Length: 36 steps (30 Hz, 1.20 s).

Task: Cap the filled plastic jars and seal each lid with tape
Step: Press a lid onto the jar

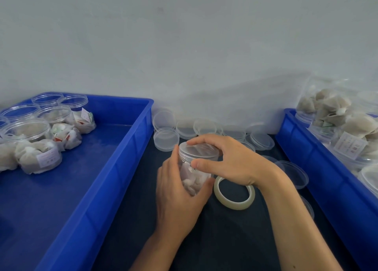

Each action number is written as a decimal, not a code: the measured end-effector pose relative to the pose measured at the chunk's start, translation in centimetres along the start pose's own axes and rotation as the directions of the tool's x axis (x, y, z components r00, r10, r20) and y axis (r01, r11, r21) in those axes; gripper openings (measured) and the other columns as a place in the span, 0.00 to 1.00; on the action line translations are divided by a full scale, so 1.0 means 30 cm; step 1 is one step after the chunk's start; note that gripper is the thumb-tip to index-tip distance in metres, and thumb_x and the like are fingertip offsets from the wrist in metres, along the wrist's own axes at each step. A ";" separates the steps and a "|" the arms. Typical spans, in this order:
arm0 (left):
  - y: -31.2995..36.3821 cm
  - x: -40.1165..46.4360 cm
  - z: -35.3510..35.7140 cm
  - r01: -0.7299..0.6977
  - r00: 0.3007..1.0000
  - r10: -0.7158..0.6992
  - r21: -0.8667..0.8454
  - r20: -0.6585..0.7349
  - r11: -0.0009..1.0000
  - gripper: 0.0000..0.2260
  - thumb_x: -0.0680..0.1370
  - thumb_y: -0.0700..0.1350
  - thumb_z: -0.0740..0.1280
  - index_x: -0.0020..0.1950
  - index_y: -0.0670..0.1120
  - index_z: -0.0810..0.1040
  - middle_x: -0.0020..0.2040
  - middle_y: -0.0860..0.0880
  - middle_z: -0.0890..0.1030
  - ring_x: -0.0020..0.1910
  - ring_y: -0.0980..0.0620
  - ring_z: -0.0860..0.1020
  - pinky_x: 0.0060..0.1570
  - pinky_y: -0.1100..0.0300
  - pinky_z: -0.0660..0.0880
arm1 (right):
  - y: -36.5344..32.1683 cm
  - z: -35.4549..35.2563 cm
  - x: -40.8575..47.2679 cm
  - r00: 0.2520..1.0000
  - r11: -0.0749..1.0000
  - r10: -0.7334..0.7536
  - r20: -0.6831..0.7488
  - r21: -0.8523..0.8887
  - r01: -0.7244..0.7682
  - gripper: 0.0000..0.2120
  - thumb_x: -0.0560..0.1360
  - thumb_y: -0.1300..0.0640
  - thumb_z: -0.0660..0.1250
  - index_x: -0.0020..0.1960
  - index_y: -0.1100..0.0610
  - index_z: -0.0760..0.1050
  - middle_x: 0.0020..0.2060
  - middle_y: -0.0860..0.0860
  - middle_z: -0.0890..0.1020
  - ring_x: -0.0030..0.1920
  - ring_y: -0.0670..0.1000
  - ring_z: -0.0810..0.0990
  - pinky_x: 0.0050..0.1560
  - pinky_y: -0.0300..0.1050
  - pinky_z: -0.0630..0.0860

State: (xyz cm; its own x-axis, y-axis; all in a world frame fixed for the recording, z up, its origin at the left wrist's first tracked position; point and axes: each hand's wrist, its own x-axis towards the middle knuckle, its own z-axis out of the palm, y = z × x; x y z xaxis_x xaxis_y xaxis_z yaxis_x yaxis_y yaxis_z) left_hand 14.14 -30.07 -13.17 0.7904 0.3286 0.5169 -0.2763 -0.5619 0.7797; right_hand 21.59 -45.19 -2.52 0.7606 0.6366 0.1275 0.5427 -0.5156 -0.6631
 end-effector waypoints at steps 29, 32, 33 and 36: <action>-0.012 -0.003 0.008 0.036 0.998 -0.027 -0.178 0.050 0.983 0.41 0.72 0.63 0.76 0.82 0.62 0.63 0.69 0.63 0.75 0.70 0.63 0.75 0.58 0.73 0.74 | 0.027 -0.020 -0.013 0.999 0.957 0.022 0.042 0.288 -0.033 0.20 0.83 0.58 0.70 0.73 0.47 0.76 0.68 0.38 0.80 0.70 0.35 0.75 0.70 0.33 0.71; -0.011 -0.004 0.007 0.018 0.999 -0.009 -0.191 0.048 0.981 0.41 0.71 0.63 0.77 0.81 0.62 0.65 0.71 0.62 0.75 0.71 0.61 0.75 0.59 0.64 0.77 | 0.004 -0.019 -0.013 0.997 0.988 0.062 0.040 0.139 -0.067 0.18 0.81 0.50 0.72 0.70 0.42 0.78 0.64 0.34 0.81 0.66 0.32 0.76 0.64 0.30 0.73; -0.010 -0.004 0.008 0.014 0.999 -0.005 -0.196 0.046 0.981 0.41 0.70 0.62 0.77 0.81 0.63 0.65 0.71 0.62 0.76 0.71 0.61 0.76 0.59 0.64 0.78 | -0.003 -0.021 -0.012 0.996 0.993 0.087 0.021 0.079 -0.088 0.18 0.80 0.45 0.73 0.69 0.40 0.78 0.62 0.34 0.81 0.64 0.33 0.77 0.64 0.34 0.74; -0.007 -0.008 0.009 0.010 0.998 0.000 -0.182 0.056 0.983 0.41 0.69 0.64 0.77 0.79 0.67 0.64 0.69 0.65 0.75 0.69 0.65 0.75 0.54 0.73 0.75 | -0.034 -0.022 -0.017 0.981 0.973 0.181 -0.075 -0.129 -0.190 0.30 0.72 0.26 0.68 0.68 0.39 0.76 0.59 0.36 0.78 0.60 0.38 0.77 0.62 0.45 0.75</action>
State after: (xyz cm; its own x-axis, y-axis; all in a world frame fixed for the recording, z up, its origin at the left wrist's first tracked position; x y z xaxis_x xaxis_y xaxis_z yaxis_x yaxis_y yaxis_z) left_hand 14.15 -30.25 -13.57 0.8197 0.2858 0.4964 -0.3633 -0.4106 0.8363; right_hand 20.89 -45.37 -1.44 0.8710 0.4877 0.0599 0.4297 -0.6968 -0.5743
